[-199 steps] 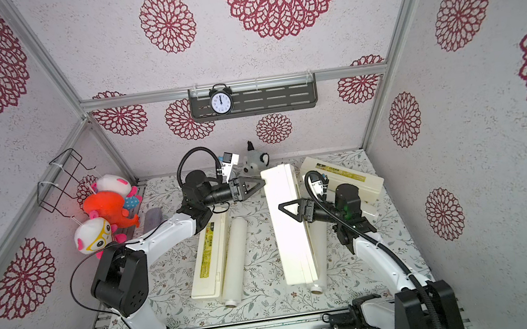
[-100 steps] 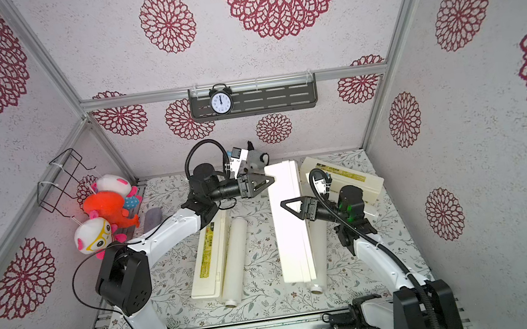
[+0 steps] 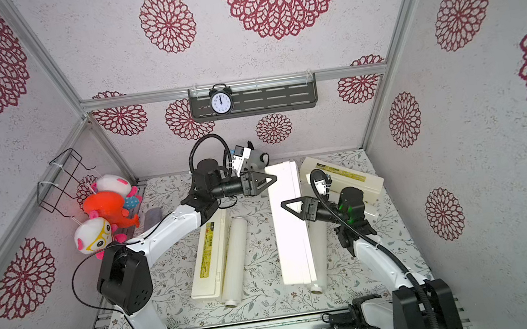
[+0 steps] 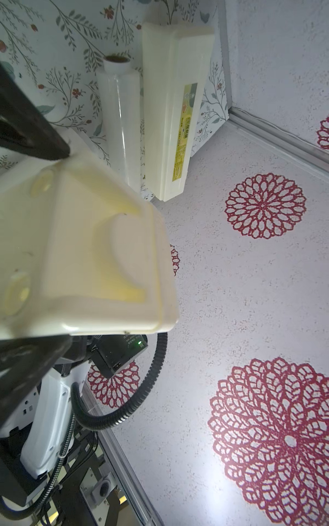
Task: Put plastic wrap rolls into dispensers
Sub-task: Open the lid of the plastic wrap cutting box.
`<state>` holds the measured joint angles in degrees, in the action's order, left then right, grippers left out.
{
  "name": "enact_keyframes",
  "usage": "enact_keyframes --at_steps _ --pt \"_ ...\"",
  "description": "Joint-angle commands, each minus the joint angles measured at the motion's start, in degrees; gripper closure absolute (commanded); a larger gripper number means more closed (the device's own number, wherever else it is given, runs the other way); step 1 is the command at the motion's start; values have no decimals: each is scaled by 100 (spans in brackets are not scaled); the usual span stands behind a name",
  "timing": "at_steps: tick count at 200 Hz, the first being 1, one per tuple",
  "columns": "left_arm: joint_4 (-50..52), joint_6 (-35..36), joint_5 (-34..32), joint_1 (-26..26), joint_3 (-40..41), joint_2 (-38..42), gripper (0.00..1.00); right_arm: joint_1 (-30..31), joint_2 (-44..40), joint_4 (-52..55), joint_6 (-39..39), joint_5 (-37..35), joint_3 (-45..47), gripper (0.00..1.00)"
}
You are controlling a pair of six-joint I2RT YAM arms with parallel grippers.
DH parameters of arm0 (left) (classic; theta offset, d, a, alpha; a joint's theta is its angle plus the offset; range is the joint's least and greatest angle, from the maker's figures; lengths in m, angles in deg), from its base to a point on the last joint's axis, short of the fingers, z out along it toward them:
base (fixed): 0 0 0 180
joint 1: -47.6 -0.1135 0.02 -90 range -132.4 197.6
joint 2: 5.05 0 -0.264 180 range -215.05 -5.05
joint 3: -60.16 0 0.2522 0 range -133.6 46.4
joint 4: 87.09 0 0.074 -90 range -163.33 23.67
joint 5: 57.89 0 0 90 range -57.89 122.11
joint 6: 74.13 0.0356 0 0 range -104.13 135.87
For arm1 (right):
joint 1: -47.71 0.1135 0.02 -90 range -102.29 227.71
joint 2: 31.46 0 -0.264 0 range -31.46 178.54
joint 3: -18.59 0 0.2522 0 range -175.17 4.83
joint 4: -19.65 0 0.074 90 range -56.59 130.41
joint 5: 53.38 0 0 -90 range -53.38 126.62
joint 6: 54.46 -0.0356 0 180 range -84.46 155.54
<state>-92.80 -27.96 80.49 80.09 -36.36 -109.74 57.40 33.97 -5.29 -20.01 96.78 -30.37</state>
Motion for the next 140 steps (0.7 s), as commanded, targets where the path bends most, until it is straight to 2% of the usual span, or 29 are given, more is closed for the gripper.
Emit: enact_keyframes --at_steps 1,29,43,64,81,125,140 --pt "-455 -267 407 73 17 -149 2 166 -19 -973 -84 504 -110 31" --pt "-790 -620 550 84 73 -165 2 229 83 -911 -6 501 -126 32" --pt "-695 -664 535 116 18 -196 2 243 132 -499 231 382 -232 33" --pt "235 -322 318 142 -253 -235 2 308 -10 1117 1448 -140 -556 32" --pt "140 -478 421 145 -274 -306 2 355 -99 1892 2107 -423 -709 33" --pt "-821 -1011 776 139 -152 -335 2 384 76 1605 1964 90 -672 35" --pt "-870 -1061 806 144 -183 -331 2 393 174 1513 1861 179 -663 36"
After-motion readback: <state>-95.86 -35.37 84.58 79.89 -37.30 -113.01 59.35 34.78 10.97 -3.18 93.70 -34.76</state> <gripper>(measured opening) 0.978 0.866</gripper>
